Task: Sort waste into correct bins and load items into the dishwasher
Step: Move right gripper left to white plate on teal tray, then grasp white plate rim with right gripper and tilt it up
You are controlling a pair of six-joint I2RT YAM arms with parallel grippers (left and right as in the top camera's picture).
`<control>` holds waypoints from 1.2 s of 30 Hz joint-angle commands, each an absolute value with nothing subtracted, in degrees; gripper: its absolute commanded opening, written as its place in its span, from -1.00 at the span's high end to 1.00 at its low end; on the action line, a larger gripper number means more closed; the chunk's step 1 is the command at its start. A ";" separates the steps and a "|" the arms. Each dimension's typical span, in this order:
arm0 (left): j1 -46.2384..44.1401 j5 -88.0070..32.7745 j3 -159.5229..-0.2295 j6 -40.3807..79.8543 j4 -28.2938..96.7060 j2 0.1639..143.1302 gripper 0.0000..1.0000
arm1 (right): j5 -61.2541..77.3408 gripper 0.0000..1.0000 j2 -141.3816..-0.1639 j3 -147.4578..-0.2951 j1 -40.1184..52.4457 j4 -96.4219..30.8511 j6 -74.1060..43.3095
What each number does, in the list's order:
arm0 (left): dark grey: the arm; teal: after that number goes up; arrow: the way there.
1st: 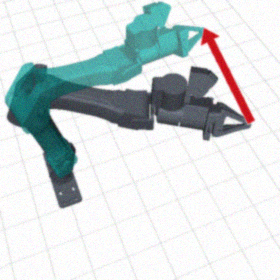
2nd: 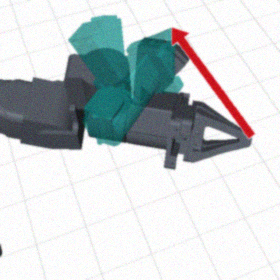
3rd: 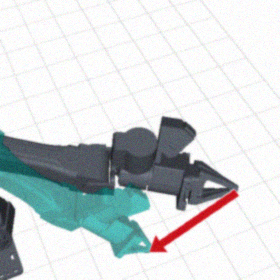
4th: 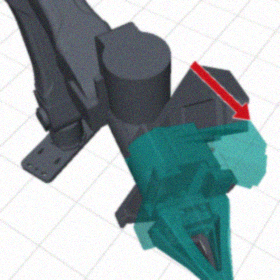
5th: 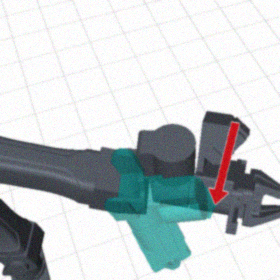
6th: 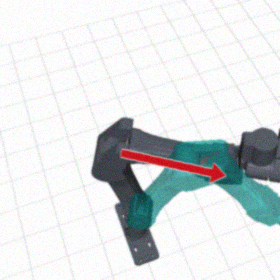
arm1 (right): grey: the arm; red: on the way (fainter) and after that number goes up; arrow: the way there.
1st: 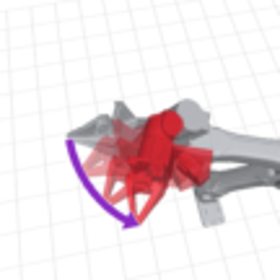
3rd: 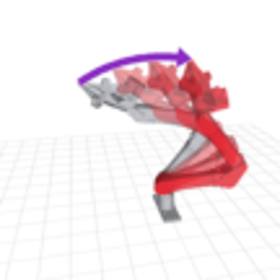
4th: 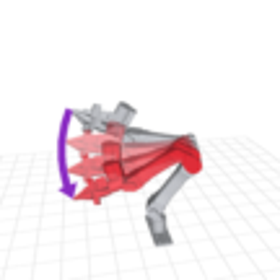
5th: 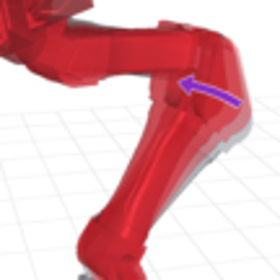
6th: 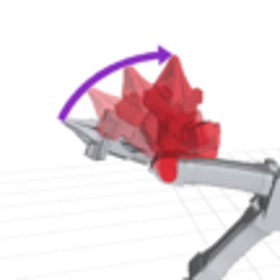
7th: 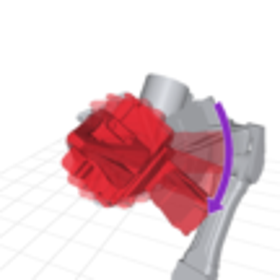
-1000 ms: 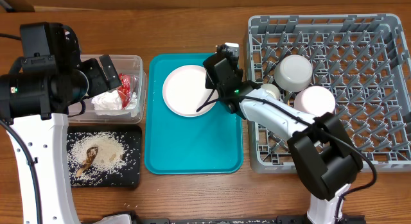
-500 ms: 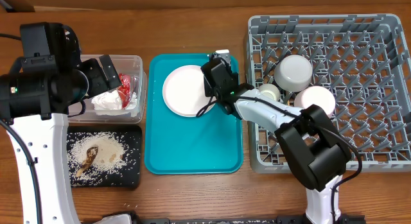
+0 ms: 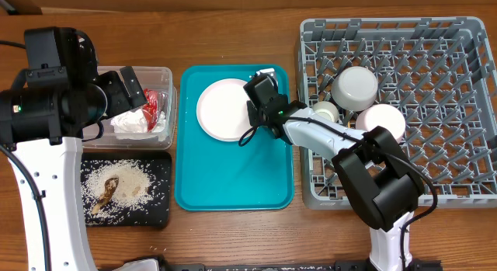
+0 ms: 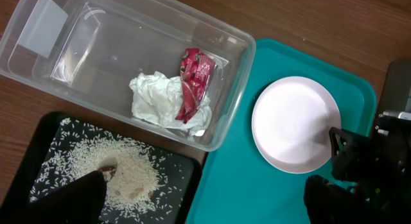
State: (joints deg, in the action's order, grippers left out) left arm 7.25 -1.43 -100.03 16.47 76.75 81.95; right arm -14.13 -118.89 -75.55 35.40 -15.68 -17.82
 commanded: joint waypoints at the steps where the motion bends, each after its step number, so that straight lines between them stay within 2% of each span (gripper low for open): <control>1: 7.49 -1.04 -100.62 16.29 76.66 82.30 -1.00 | -13.17 0.65 -119.61 -76.53 35.79 -16.45 -17.54; 9: 7.49 -1.04 -100.62 16.29 76.66 82.30 -1.00 | -13.17 0.92 -119.61 -76.53 37.43 -20.75 -17.54; 20: 7.49 -1.04 -100.62 16.29 76.66 82.30 -1.00 | -12.91 0.92 -118.93 -77.60 41.32 -30.94 -17.56; 25: 7.49 -1.04 -100.62 16.29 76.66 82.30 -1.00 | -8.14 0.92 -118.10 -79.53 42.89 -36.69 -18.06; 36: 7.49 -1.04 -100.62 16.29 76.66 82.30 -1.00 | -6.28 0.82 -118.08 -79.53 43.40 -37.60 -18.24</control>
State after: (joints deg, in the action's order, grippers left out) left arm 7.25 -1.43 -100.03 16.47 76.73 81.95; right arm -7.53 -117.62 -80.09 42.85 -37.06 -18.98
